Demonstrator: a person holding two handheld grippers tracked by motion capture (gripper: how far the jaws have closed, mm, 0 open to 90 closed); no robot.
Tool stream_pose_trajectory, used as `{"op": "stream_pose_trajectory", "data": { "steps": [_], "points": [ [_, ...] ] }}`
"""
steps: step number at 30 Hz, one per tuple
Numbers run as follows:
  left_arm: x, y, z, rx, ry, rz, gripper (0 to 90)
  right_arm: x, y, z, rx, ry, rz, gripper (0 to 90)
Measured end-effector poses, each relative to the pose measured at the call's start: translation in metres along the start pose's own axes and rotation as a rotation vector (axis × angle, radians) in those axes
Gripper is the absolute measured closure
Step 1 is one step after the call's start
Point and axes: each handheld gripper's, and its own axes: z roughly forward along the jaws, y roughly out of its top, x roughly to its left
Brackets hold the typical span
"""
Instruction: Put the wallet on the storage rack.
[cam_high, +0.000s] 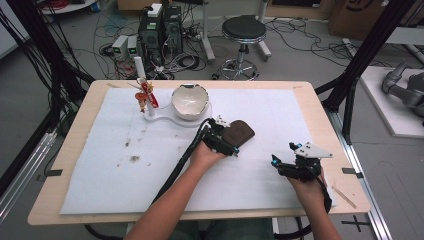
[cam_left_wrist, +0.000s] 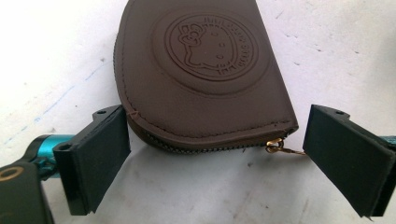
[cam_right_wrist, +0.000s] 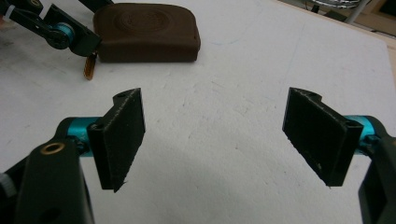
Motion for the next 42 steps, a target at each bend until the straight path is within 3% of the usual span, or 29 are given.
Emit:
{"op": "stream_pose_trajectory", "data": {
  "steps": [5, 8, 11, 24, 38, 42],
  "points": [
    [-0.003, 0.0, 0.003, 0.0, 0.023, 0.011, 7.4, -0.001, 0.0, 0.0, 0.001, 0.0, -0.001, 21.3],
    [-0.011, -0.001, 0.009, 0.017, 0.086, 0.056, 7.3, 0.0, 0.0, 0.001, 0.002, 0.0, -0.002, 21.3],
    [-0.014, -0.001, 0.011, 0.028, 0.116, 0.084, 7.4, 0.0, 0.0, 0.001, 0.0, 0.001, -0.005, 21.3],
    [-0.016, -0.001, 0.011, 0.023, 0.126, 0.089, 8.4, -0.001, -0.001, 0.001, 0.001, 0.002, -0.002, 21.3],
    [-0.015, -0.002, 0.007, 0.015, 0.102, 0.085, 19.2, -0.001, -0.002, 0.0, 0.003, 0.001, -0.002, 21.3],
    [-0.015, -0.004, 0.005, 0.0, 0.093, 0.093, 26.5, -0.002, -0.002, 0.0, 0.003, 0.002, -0.003, 21.3]
  ]
}}
